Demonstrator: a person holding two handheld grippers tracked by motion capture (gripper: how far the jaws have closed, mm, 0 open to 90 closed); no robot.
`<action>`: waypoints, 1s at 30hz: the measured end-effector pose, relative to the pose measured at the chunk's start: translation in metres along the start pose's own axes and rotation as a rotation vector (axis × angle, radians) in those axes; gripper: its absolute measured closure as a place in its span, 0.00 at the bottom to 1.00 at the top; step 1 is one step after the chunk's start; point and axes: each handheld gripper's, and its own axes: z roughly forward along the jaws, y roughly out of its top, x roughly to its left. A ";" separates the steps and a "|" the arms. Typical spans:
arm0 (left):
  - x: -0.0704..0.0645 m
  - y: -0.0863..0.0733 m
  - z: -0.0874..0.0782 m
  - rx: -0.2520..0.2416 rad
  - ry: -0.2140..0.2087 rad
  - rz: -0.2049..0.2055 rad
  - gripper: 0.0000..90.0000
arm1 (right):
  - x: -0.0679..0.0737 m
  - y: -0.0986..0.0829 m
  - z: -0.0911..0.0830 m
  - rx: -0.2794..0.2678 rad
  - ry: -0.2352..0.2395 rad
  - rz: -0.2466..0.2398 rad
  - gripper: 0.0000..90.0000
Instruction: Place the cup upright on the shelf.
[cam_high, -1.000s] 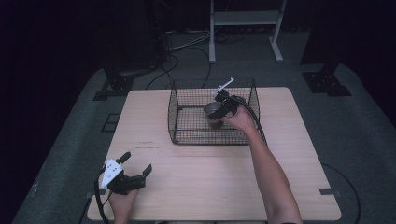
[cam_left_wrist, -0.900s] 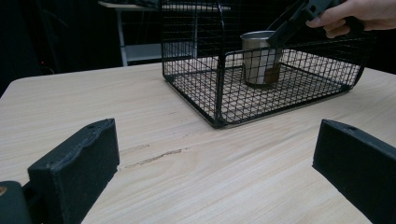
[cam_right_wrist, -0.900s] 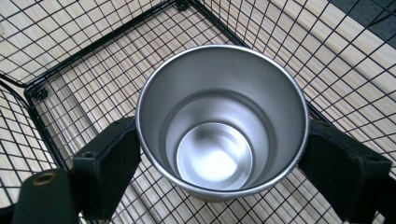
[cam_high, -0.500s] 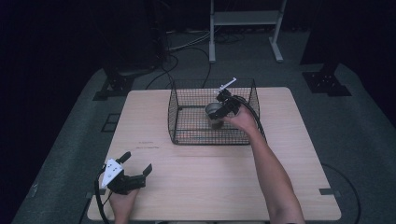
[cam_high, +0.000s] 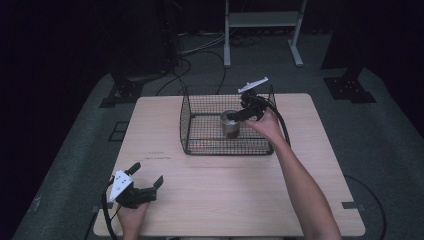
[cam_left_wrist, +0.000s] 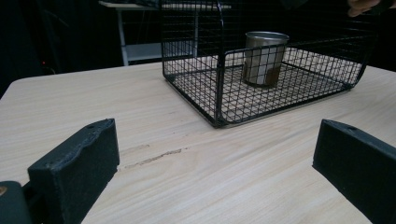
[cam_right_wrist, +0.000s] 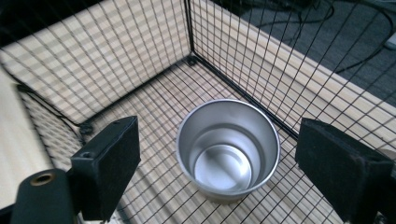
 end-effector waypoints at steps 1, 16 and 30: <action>0.000 0.000 0.000 -0.004 -0.001 -0.001 0.00 | -0.001 -0.001 -0.005 -0.011 0.010 0.003 0.15; -0.001 0.000 0.001 0.000 -0.006 0.006 0.00 | 0.008 -0.024 -0.071 -0.086 0.078 0.032 0.15; -0.001 0.000 0.001 -0.001 -0.012 0.008 0.00 | 0.011 -0.050 -0.116 -0.149 0.098 0.013 0.15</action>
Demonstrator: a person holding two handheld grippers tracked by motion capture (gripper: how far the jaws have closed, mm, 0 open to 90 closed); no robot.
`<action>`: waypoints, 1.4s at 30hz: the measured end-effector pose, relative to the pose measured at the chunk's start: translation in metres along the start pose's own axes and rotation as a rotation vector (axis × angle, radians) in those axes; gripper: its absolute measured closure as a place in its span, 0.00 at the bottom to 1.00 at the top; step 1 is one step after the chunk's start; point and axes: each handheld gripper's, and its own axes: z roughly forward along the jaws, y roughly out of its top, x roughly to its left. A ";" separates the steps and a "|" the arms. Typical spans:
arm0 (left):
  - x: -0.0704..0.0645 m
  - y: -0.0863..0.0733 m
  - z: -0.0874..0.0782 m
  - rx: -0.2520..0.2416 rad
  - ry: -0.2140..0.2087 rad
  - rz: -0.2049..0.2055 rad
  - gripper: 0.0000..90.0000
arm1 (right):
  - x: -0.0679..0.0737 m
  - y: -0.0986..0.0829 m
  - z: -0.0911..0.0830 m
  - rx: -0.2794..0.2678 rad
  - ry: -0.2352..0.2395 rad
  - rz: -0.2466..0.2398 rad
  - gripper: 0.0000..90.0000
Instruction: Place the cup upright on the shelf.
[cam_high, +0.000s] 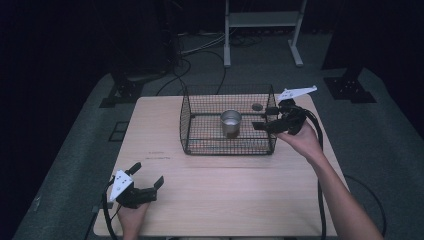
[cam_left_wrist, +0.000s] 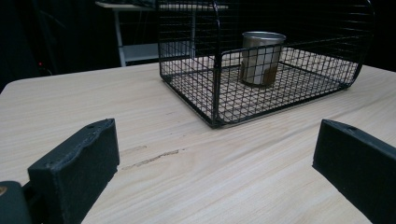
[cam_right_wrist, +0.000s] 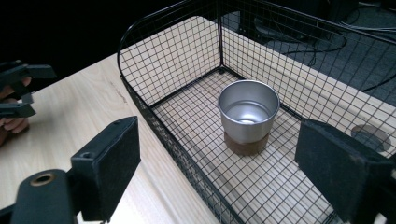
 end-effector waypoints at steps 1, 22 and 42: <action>0.000 0.000 0.000 0.001 0.000 0.001 0.00 | 0.000 -0.001 -0.002 -0.004 0.001 -0.005 0.15; -0.001 0.000 0.001 0.001 -0.003 -0.001 0.00 | -0.005 -0.024 -0.039 -0.031 -0.030 0.002 0.15; -0.002 0.000 0.001 0.008 -0.002 0.008 0.00 | -0.021 -0.064 -0.060 -0.065 -0.058 0.066 0.15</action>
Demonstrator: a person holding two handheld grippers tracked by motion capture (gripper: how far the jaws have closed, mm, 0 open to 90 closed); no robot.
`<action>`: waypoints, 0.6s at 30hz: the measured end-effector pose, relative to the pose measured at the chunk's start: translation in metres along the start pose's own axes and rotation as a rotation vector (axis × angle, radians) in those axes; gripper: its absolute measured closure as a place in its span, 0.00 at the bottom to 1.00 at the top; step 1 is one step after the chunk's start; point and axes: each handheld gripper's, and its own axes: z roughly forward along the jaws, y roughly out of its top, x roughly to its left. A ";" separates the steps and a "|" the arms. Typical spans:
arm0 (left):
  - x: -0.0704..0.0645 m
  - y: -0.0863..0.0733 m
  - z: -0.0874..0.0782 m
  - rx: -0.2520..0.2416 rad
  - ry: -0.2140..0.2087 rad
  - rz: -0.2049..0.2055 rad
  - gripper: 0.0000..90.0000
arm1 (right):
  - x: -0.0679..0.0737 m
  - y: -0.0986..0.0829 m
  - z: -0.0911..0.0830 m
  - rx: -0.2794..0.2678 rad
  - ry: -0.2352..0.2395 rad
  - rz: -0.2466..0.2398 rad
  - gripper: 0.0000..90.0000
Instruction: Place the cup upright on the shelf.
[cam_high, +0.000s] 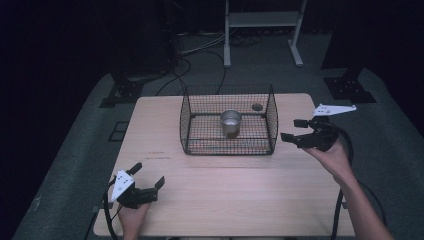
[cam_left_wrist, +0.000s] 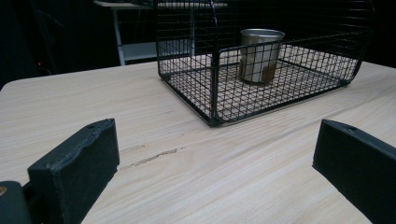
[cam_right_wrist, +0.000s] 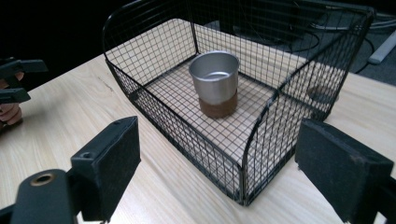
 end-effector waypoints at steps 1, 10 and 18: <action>0.000 0.000 0.000 0.000 -0.001 -0.001 0.00 | -0.001 -0.003 0.000 0.000 -0.001 0.003 0.15; 0.000 0.000 0.000 0.002 -0.001 0.003 0.00 | -0.004 -0.027 -0.002 0.009 -0.013 0.026 0.15; 0.000 0.000 0.000 0.002 0.001 0.000 0.00 | -0.006 -0.050 -0.007 0.003 -0.025 0.031 0.15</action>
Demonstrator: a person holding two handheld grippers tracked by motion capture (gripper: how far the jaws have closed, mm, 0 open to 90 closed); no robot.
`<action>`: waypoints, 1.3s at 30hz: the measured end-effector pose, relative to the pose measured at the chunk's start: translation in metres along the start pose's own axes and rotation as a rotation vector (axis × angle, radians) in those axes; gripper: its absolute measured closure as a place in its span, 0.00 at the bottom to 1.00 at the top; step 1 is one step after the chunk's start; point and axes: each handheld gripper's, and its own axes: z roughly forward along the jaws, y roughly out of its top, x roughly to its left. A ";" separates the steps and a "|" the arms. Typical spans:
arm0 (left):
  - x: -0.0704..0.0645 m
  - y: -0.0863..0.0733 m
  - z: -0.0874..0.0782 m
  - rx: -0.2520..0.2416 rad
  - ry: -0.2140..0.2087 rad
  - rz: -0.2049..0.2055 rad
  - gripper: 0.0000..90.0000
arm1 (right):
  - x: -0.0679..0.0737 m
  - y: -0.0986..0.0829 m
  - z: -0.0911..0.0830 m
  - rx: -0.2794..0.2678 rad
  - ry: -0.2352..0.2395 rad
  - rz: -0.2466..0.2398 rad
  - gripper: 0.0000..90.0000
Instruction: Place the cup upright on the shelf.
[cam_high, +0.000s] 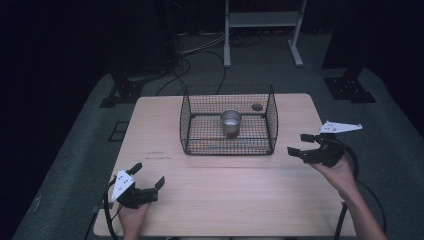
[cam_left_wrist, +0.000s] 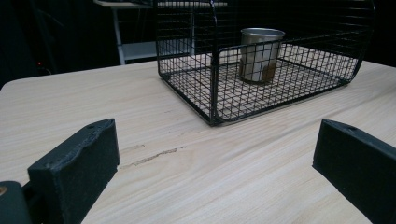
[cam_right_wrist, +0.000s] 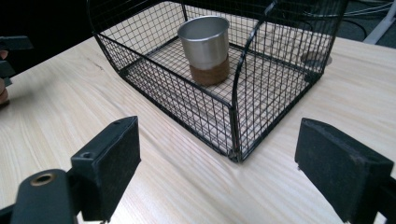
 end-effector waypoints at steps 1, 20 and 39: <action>0.000 0.000 0.000 0.002 0.000 0.002 0.00 | -0.001 -0.003 -0.001 -0.003 0.002 0.005 0.15; 0.000 0.000 -0.001 0.003 -0.003 0.002 0.00 | -0.005 -0.046 -0.007 0.020 -0.035 0.035 0.15; 0.000 0.000 -0.001 0.000 -0.004 -0.002 0.00 | -0.001 -0.083 -0.010 0.015 -0.061 0.055 0.15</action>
